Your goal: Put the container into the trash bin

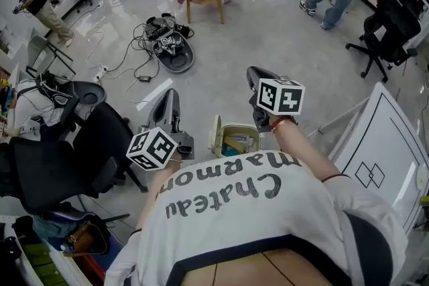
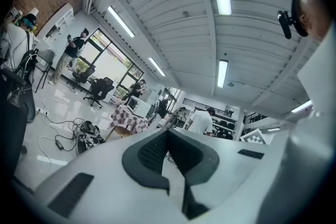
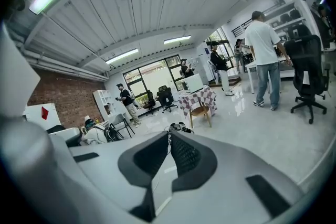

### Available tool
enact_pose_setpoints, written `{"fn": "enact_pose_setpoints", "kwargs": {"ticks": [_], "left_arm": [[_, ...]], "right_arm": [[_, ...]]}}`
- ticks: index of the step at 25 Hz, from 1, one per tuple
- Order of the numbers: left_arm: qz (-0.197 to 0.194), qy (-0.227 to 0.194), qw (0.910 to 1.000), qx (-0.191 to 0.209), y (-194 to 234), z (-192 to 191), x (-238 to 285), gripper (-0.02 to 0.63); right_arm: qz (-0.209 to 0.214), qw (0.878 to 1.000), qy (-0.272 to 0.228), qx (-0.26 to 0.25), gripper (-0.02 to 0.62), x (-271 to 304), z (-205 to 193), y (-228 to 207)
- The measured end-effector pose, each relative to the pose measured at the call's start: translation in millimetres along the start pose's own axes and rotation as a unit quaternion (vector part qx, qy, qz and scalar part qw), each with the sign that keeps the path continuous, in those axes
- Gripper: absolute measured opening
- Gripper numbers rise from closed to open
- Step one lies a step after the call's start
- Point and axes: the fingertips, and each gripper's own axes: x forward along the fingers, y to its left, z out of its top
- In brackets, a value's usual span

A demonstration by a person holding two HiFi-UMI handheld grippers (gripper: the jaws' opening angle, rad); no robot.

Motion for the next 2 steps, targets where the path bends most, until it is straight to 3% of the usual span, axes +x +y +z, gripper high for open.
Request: {"fn": "enact_pose_setpoints", "kwargs": {"ticks": [2], "left_arm": [[-0.002,-0.001,1.0,0.0,2.5,1.4,-0.5,0.023]], "right_arm": [[-0.003,1.0,-0.002,-0.002,0.034,1.3,2.1,1.0]]}}
